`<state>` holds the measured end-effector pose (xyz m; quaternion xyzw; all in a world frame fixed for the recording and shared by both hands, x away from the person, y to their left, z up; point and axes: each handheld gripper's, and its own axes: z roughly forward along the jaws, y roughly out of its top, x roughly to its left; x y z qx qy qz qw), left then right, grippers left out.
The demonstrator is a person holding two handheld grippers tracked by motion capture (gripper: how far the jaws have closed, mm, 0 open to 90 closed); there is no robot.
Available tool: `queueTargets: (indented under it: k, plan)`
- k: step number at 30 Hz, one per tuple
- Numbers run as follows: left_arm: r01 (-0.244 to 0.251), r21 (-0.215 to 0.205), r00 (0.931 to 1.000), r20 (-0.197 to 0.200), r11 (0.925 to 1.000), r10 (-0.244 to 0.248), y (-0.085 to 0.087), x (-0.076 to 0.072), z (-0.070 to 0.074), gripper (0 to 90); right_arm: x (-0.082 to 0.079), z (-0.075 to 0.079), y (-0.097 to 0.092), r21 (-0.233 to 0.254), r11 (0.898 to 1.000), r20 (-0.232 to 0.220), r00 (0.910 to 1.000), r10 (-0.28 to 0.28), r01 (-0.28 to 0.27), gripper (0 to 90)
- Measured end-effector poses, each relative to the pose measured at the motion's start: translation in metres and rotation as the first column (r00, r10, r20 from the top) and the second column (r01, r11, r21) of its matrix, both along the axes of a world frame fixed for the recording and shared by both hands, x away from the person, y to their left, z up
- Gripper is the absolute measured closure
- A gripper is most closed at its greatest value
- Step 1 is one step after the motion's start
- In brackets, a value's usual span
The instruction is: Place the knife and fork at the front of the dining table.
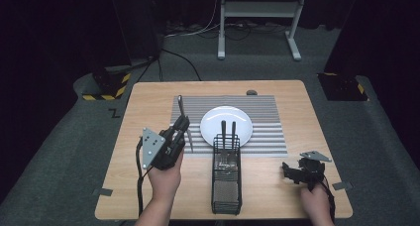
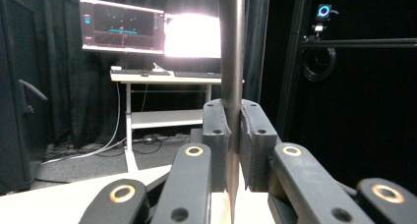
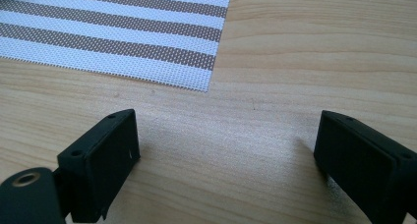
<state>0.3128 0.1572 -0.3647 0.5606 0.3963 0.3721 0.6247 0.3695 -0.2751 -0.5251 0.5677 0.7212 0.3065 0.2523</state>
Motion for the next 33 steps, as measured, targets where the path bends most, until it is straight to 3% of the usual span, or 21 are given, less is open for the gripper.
queueTargets:
  k: [14,25,33]
  plan:
    - [-0.04,-0.011,0.9963,-0.076,0.9991,0.039,0.01,0.024,-0.029,82.4,0.0,0.0,0.0,0.001,1.0,-0.001,1.0,0.001,-0.001,9.4]
    - [-0.052,0.028,0.9938,-0.097,0.9982,0.055,0.005,0.042,-0.044,82.4,0.0,0.0,0.0,-0.001,1.0,0.001,1.0,0.004,-0.004,9.4]
    - [-0.06,0.042,0.9901,-0.125,0.9973,0.065,-0.001,0.063,-0.057,82.4,0.0,0.0,0.0,-0.002,1.0,0.001,1.0,0.005,-0.005,9.4]
